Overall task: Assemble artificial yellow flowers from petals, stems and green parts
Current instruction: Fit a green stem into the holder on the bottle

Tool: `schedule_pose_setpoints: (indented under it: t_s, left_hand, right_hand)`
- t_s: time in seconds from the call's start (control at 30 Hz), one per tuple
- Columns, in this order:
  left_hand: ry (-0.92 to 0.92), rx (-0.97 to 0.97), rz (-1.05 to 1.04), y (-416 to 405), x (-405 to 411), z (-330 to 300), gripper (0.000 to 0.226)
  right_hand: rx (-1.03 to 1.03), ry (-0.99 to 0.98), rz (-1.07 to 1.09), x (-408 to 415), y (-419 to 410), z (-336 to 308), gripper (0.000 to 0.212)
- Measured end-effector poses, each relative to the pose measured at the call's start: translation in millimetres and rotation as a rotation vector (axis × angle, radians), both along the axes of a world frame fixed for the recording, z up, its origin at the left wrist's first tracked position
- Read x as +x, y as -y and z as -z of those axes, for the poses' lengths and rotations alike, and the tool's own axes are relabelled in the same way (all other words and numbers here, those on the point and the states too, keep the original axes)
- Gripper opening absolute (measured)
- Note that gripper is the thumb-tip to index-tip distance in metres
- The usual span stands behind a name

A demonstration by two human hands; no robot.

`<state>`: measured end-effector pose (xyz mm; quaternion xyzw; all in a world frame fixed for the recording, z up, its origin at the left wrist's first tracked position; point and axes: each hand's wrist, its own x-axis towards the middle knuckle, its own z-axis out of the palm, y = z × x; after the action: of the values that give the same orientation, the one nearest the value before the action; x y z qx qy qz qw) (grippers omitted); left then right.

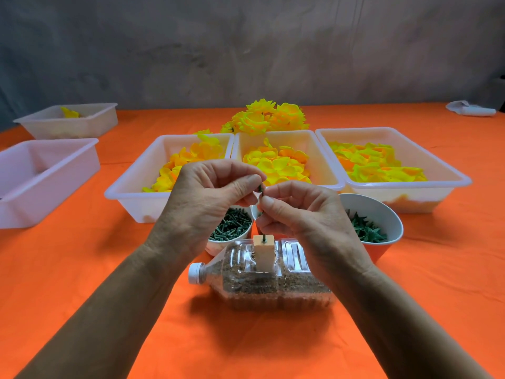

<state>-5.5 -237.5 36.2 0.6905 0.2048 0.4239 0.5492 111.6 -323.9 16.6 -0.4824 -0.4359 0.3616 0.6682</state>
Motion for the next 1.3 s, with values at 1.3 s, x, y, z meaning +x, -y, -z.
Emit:
schedule_pose_setpoints:
  t_s: [1.3]
  left_hand:
    - [0.114,-0.186,-0.158,14,13,8,0.009]
  right_hand:
    - [0.043,0.079,0.060,0,-2,2,0.005]
